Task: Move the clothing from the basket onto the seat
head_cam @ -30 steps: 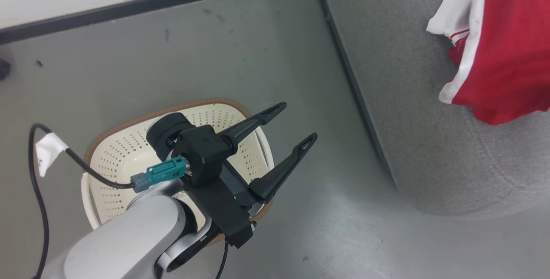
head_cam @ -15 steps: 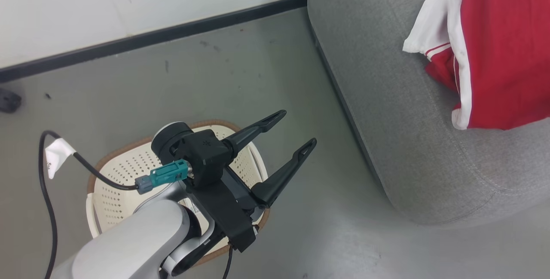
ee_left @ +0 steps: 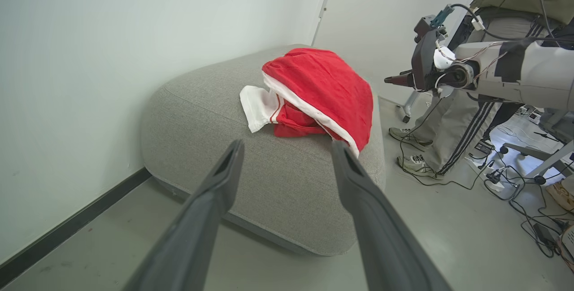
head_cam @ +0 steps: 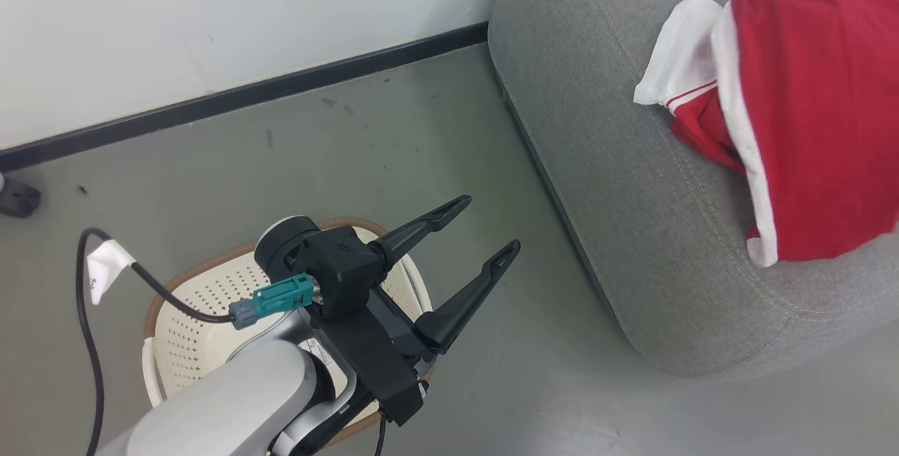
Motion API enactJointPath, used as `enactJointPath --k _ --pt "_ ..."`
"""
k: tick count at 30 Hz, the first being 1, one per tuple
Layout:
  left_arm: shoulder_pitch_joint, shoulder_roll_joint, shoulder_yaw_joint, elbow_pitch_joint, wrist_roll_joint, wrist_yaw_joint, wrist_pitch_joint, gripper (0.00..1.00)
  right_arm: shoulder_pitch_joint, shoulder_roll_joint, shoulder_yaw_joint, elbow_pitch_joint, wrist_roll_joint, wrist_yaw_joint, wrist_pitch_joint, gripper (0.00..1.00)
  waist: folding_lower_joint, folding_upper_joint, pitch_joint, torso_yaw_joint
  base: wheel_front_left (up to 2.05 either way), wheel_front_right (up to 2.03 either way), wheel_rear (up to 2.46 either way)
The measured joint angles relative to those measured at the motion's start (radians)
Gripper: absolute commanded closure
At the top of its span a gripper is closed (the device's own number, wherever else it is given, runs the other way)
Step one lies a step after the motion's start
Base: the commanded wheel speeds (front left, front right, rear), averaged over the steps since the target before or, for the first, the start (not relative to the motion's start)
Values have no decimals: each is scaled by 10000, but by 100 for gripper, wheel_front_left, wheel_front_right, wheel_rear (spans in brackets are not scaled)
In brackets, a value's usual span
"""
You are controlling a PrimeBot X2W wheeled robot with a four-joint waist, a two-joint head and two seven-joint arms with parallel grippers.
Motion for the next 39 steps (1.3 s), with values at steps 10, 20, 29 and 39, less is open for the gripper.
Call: enactJointPath --k 10,20,29,39 --pt "29 -38 -10 125 -25 -4 -42 0 145 -180 -23 -46 86 313 150 0 1 1 -187 55 0 0 0" --pt "166 -221 50 566 -130 -15 -391 0 1036 451 161 -1601 56 217 -382 0 1 1 -785 177 0 0 0" --pt "590 -378 198 777 -318 -6 -802 0 1705 420 75 -3396 75 150 -911 0 1 0 -1502 425 0 0 0" --pt "943 -366 562 884 -667 98 -1104 0 2237 307 -313 -4945 449 324 -1551 0 0 0 -2071 913 0 0 0"
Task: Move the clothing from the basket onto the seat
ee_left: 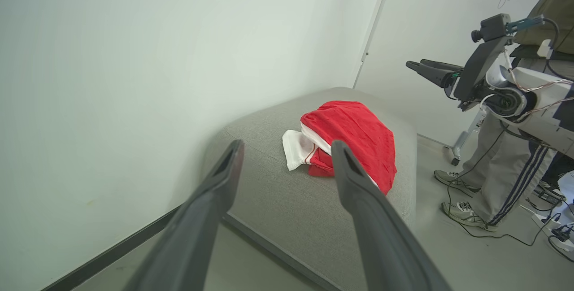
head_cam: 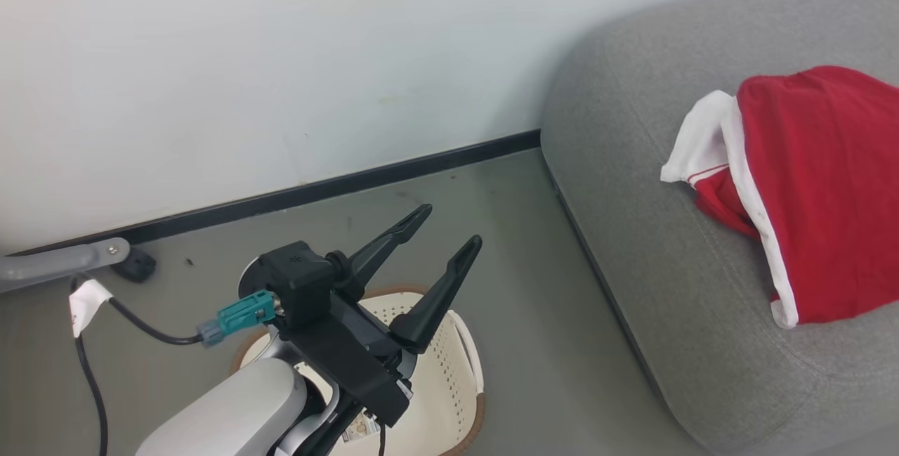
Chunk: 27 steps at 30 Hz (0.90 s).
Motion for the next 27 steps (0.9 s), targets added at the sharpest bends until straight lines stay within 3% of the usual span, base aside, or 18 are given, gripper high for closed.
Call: enactJointPath --k 6,17,27 --pt "311 52 297 27 -151 163 -132 0 316 -69 -48 -1145 257 428 -579 0 1 0 -289 427 0 0 0" --pt "1118 554 993 215 -562 476 -318 0 1405 598 81 -2550 491 575 -1494 0 1 0 -827 1311 0 0 0" --pt "2123 861 1595 186 -675 936 -430 0 2902 1354 288 -3091 988 871 -2447 0 1 1 -1146 1986 0 0 0"
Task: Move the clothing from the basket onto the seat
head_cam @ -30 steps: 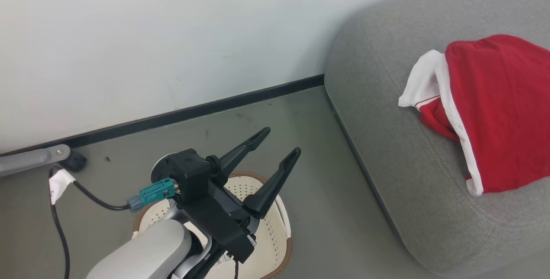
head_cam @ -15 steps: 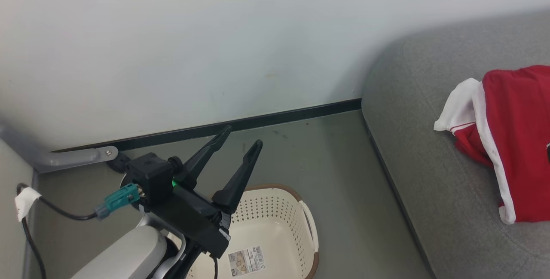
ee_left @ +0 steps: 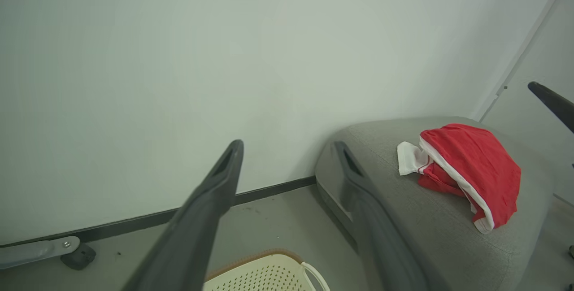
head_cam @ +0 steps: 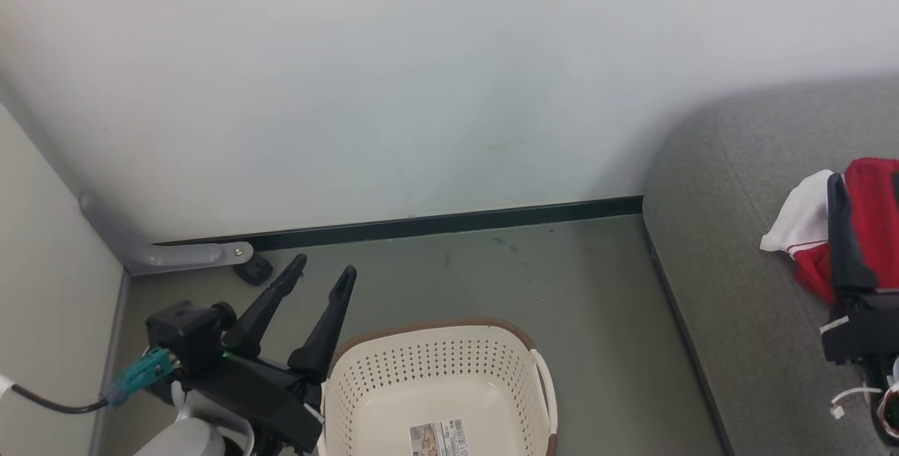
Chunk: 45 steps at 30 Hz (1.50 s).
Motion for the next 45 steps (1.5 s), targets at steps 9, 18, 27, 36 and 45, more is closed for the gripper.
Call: enactJointPath --k 9,18,27,36,45 --pt "1324 510 1012 33 21 391 -54 0 1328 665 738 -2 58 320 -692 0 0 1 -285 338 0 0 0" --pt "2444 207 2307 -19 155 556 -54 0 2203 920 1129 -265 136 629 -1223 0 0 1 -476 556 0 0 0" --pt "3943 -326 3912 295 1505 564 -54 0 2762 1419 1246 -146 136 610 -1388 0 0 0 -782 572 0 0 0" --pt "4600 -1137 4913 238 2953 564 -54 0 2973 1546 1296 -61 81 587 -1476 0 0 0 -820 462 0 0 0" --pt "4823 -1668 5526 19 3894 564 -54 0 2973 1641 1227 303 -21 426 -1557 0 0 1 -792 361 0 0 0"
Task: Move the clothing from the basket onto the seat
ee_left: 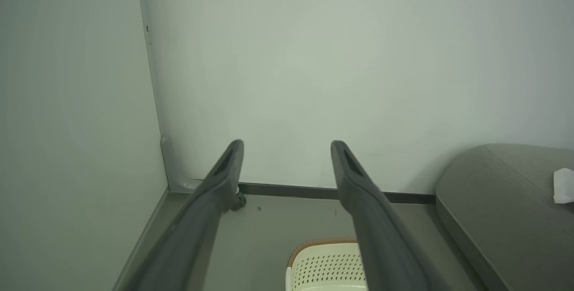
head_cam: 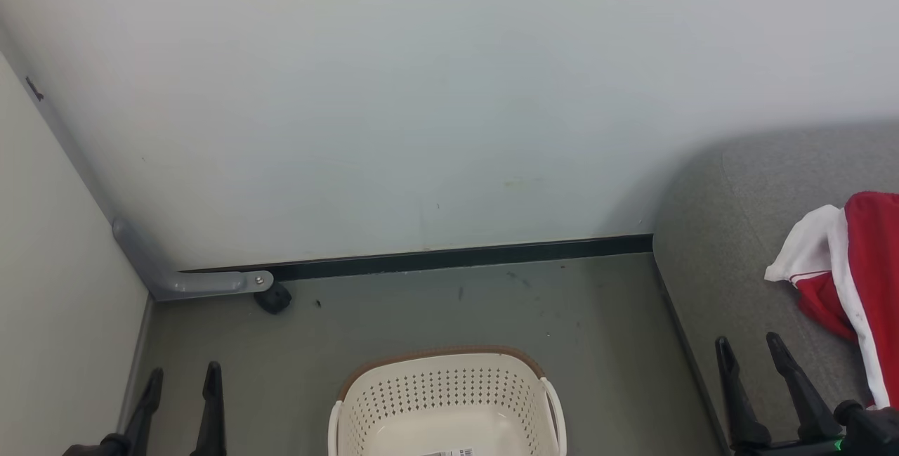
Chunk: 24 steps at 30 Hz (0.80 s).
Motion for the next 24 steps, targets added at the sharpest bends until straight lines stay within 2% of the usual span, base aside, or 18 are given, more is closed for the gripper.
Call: enactJointPath --k 24 --pt "353 -435 221 -502 581 -12 0 0 -215 96 94 418 -130 13 -12 0 2 -1 85 -107 0 0 0"
